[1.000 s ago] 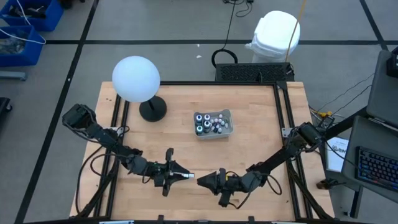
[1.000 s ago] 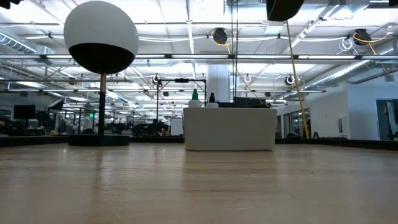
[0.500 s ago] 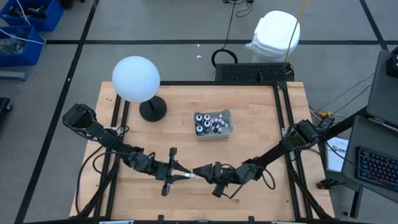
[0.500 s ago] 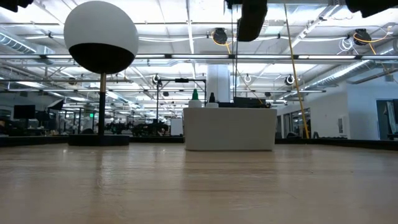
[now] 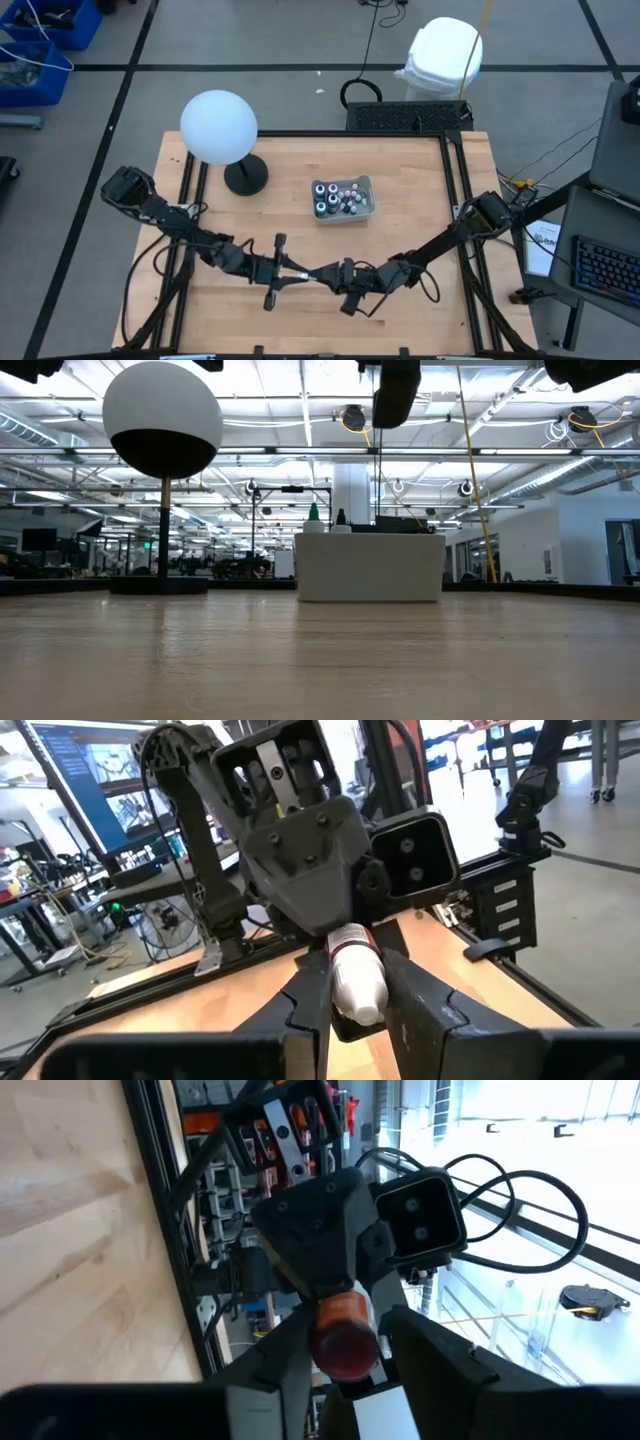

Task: Pick & Place food coloring
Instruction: Put the small red food coloring bottle into the gray bin

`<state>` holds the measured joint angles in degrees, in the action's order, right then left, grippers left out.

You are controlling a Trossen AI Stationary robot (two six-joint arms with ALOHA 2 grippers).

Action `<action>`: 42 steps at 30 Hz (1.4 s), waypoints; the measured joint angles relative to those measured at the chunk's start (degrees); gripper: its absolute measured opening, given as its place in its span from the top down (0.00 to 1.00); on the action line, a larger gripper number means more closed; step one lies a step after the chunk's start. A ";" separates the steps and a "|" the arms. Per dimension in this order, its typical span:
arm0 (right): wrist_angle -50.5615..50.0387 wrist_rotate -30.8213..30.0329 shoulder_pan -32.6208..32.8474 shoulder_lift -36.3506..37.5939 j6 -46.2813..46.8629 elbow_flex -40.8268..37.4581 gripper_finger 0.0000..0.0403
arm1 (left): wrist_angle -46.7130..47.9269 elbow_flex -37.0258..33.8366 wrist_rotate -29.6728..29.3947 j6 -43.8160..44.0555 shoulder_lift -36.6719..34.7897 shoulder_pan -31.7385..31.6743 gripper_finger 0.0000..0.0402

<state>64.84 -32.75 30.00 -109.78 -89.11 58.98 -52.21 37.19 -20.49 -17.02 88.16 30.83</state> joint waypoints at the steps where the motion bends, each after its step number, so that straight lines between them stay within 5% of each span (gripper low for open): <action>1: -0.01 -0.03 -0.01 0.00 0.16 0.00 0.70 | 0.01 0.00 -0.01 0.02 0.00 -0.07 0.81; 10: -0.76 0.02 -0.26 0.00 3.98 0.00 0.84 | 0.18 0.02 -0.07 0.31 0.00 -0.09 0.81; 31: 0.01 -0.07 -0.26 0.00 10.22 0.00 0.86 | 0.06 0.02 0.00 2.30 0.00 -0.07 0.79; 42: 1.29 -2.76 0.18 0.01 13.07 0.00 0.65 | 1.74 0.04 2.22 2.07 -1.23 -0.45 0.82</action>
<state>66.12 -35.52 30.18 -109.76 -76.04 58.98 -50.47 37.23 -18.26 -14.94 86.93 30.38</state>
